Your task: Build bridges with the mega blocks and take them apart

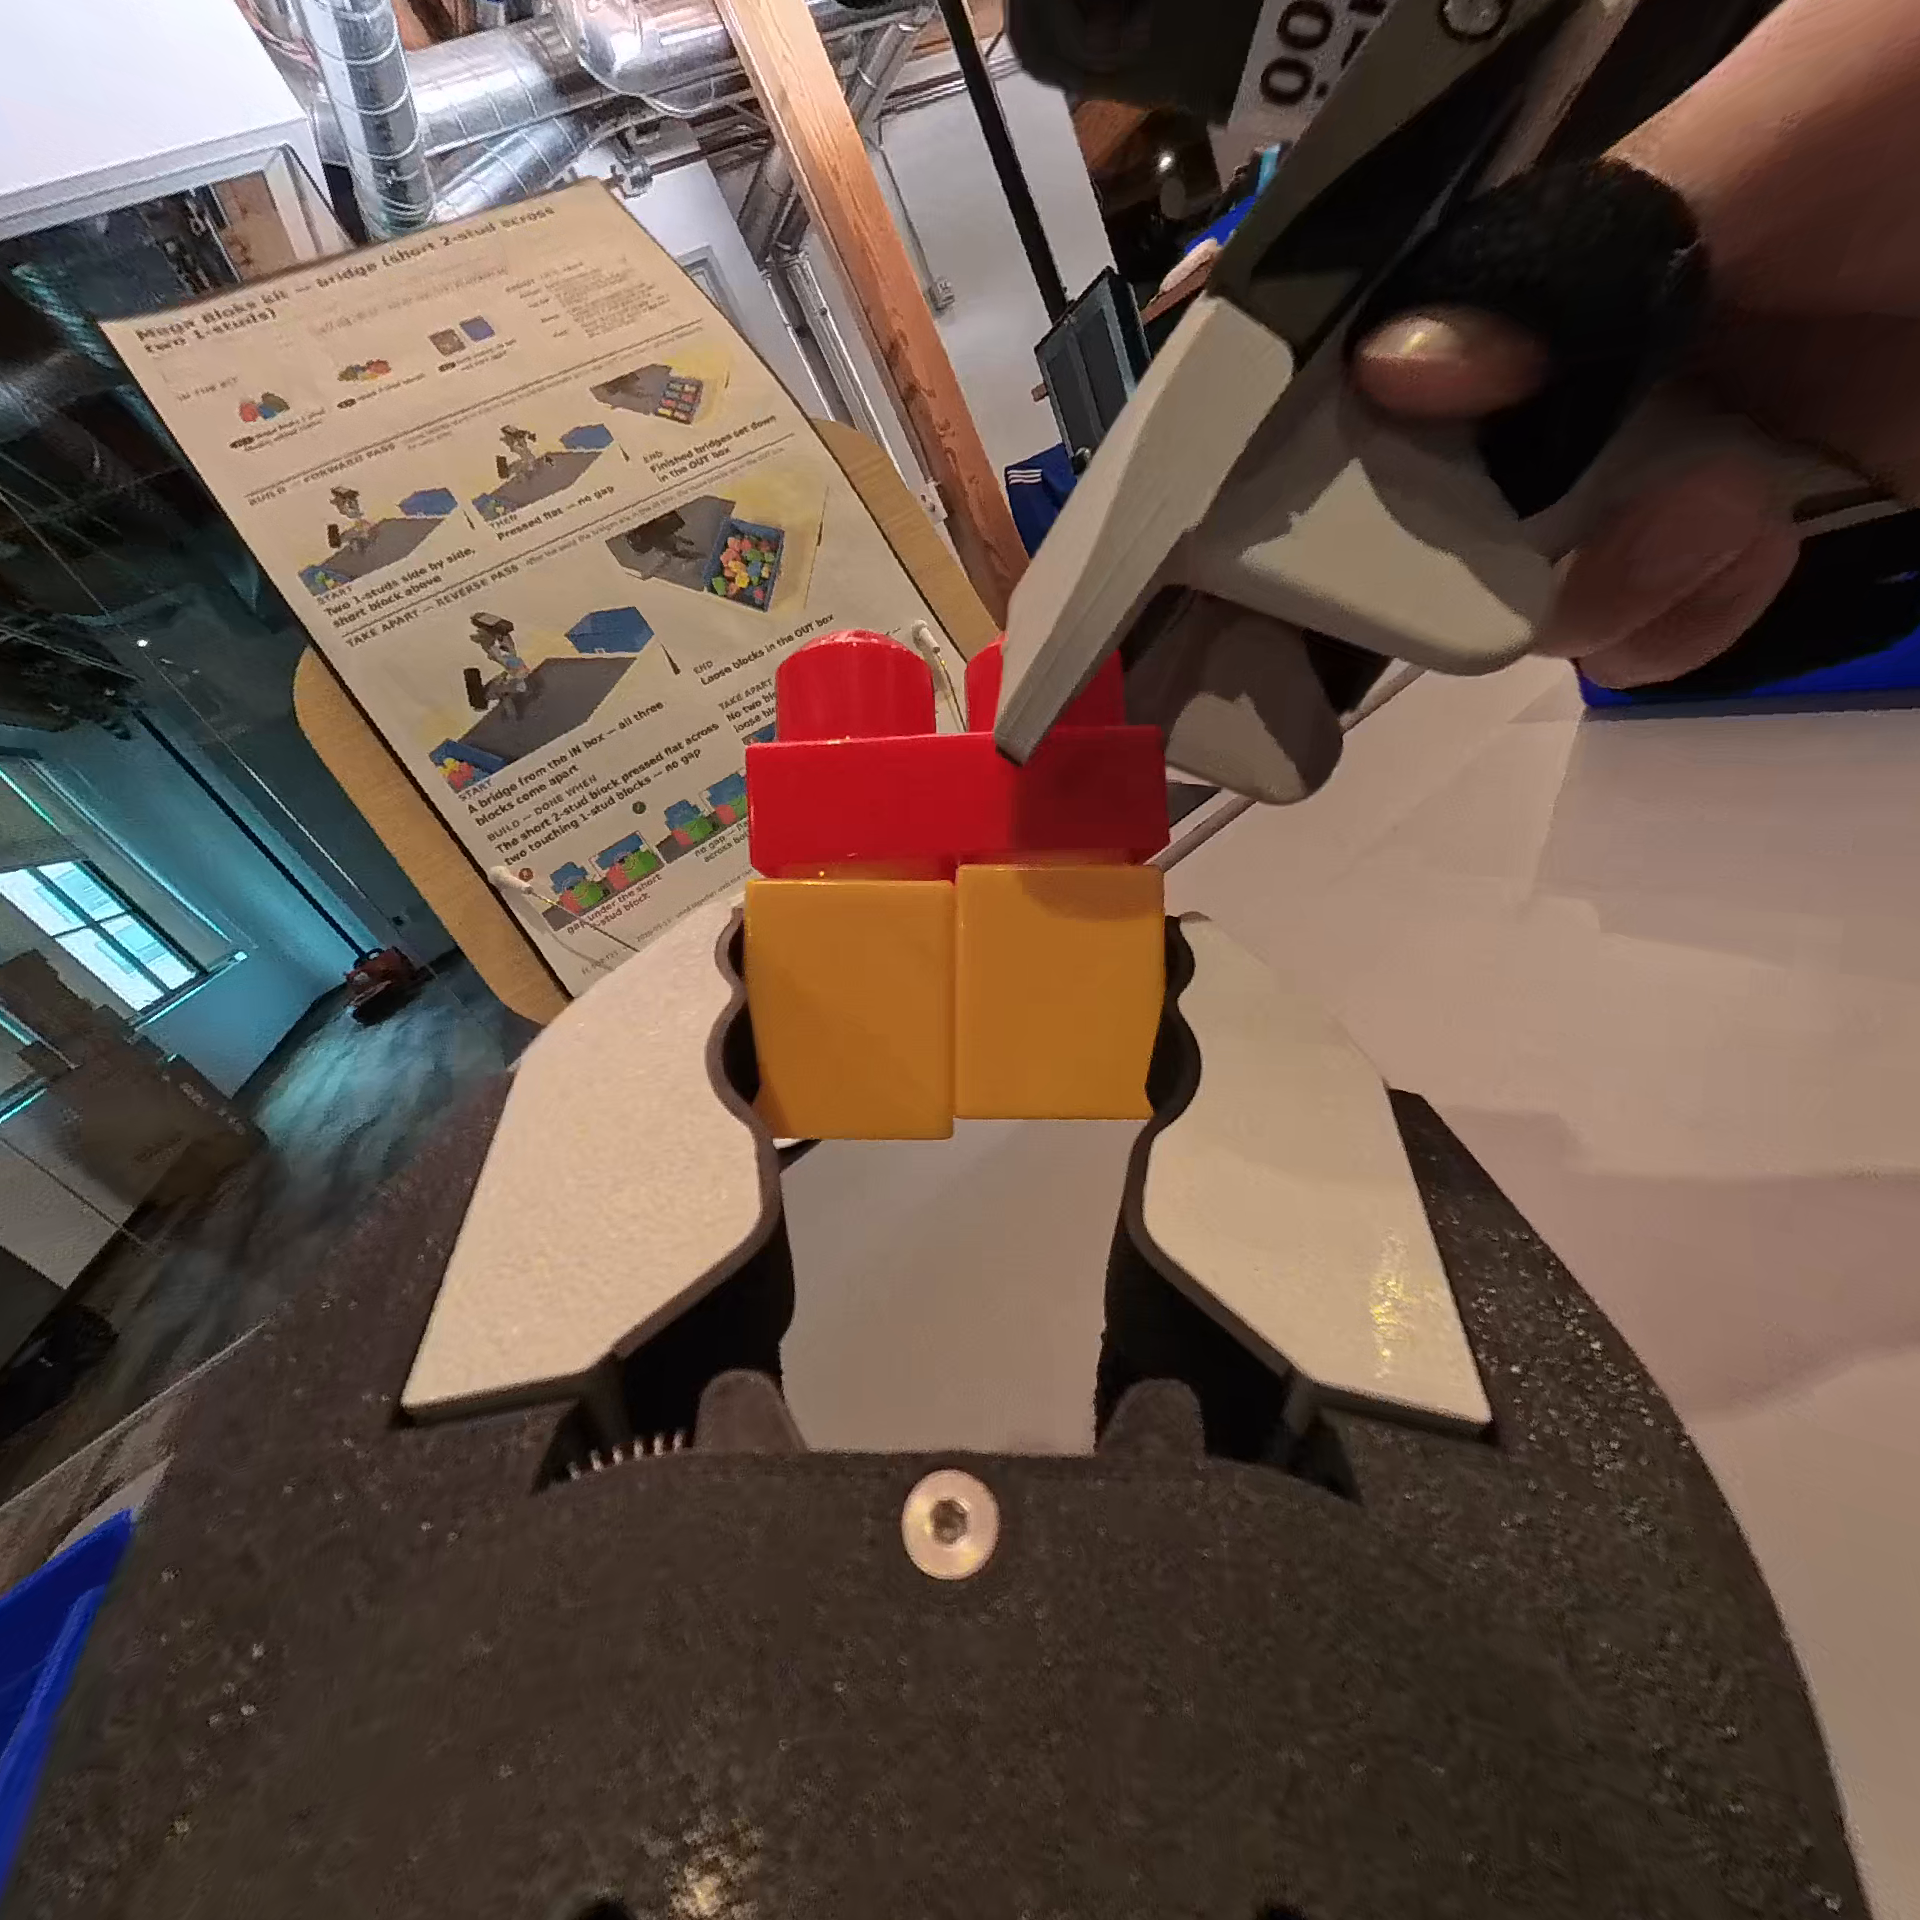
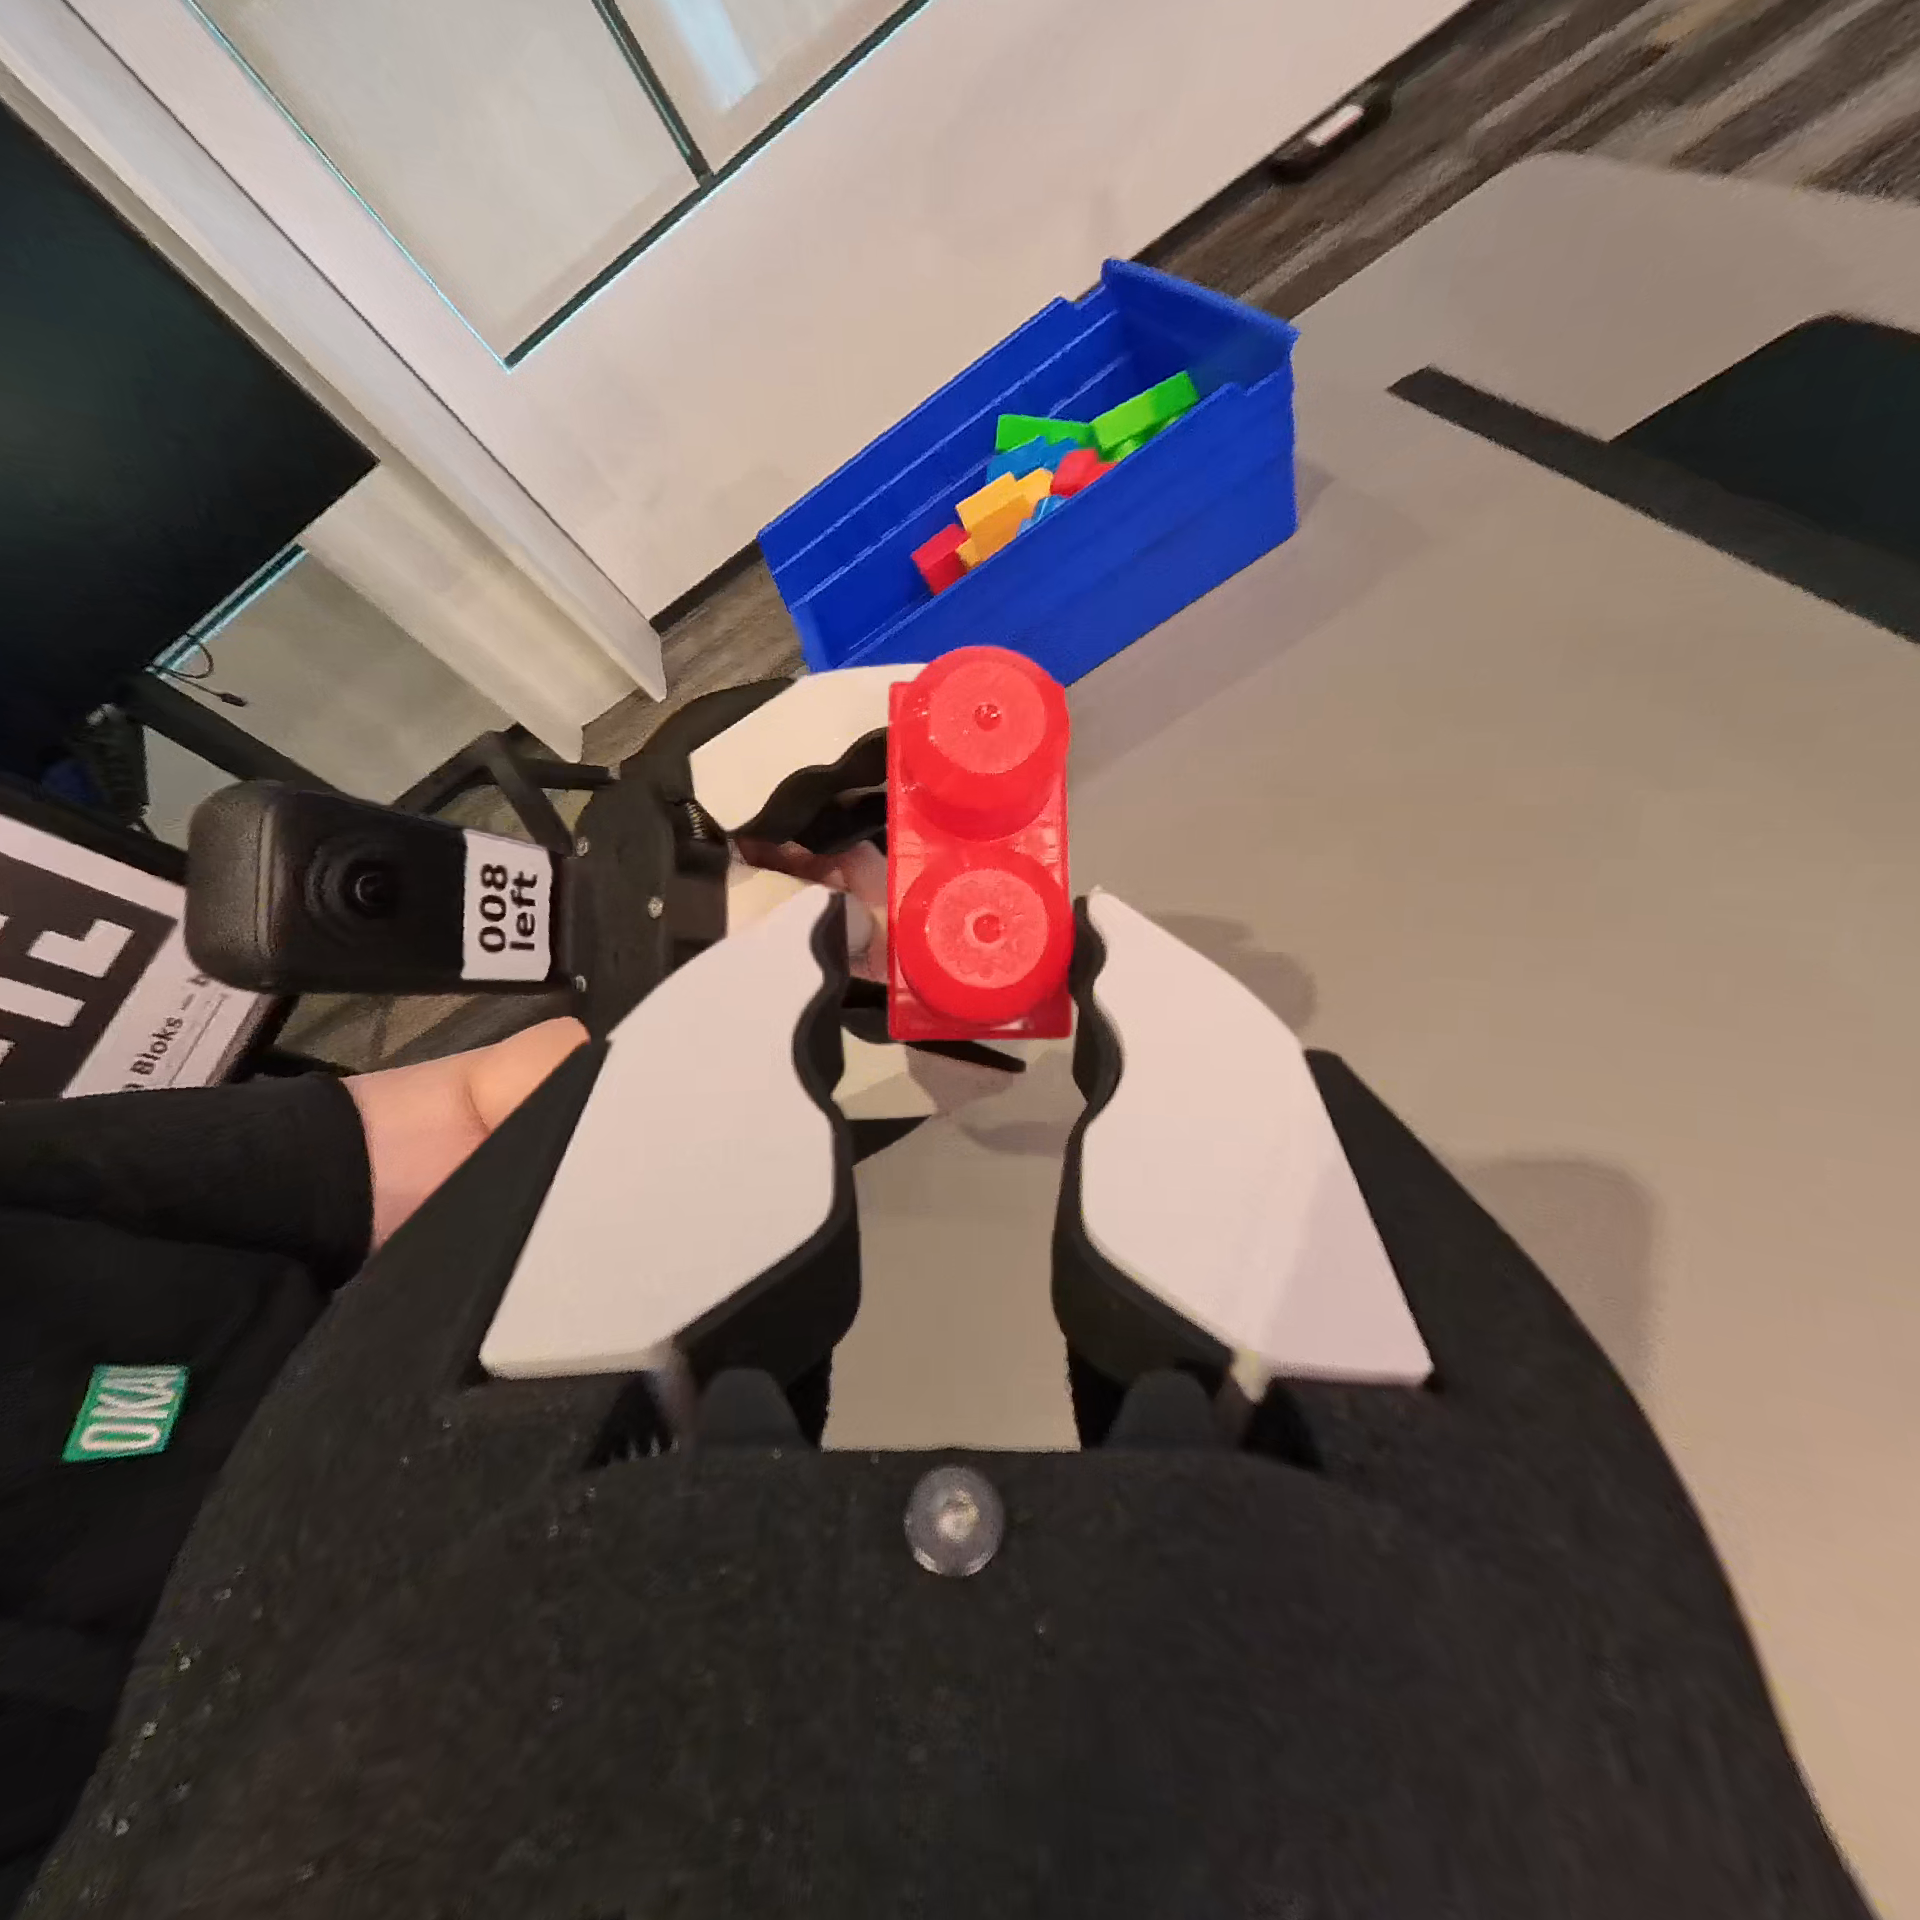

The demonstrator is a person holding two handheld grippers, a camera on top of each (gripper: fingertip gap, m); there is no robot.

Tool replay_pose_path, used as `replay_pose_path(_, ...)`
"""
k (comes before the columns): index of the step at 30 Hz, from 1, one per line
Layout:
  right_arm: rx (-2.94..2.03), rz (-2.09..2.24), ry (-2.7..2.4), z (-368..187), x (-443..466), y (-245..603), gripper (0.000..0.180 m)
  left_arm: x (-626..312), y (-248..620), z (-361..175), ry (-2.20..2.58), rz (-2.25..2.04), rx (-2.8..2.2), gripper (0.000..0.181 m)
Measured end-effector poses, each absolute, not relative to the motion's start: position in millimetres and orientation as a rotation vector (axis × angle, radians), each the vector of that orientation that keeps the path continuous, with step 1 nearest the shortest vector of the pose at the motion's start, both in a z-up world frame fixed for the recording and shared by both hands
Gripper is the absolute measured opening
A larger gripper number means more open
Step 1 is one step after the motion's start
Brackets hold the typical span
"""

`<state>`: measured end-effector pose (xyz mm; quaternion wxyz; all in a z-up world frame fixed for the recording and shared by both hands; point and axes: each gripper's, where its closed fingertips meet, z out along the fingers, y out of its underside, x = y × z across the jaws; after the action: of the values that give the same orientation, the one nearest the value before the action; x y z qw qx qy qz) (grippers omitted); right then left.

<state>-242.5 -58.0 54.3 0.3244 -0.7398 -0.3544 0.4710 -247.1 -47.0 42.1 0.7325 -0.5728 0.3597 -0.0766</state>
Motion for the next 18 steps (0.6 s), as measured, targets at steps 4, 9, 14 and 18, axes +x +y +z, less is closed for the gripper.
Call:
replay_pose_path(4, -1.953, 1.228, -0.937, 50.6, -241.3, -56.6, 0.033, -246.1, -49.1, 41.4, 0.796, -0.171, -1.258, 0.074)
replay_pose_path(9, -1.941, 1.254, -0.924, 49.4, -239.7, -58.4, 0.033, -243.3, -50.8, 40.5, 0.797, -0.186, -1.257, 0.074)
replay_pose_path(14, -1.903, 1.353, -0.870, 48.6, -240.2, -60.7, 0.033, -243.1, -53.5, 42.0, 0.801, -0.178, -1.243, 0.074)
replay_pose_path(18, -1.904, 1.347, -0.876, 44.9, -238.6, -61.5, 0.033, -241.1, -53.6, 39.0, 0.812, -0.182, -1.253, 0.074)
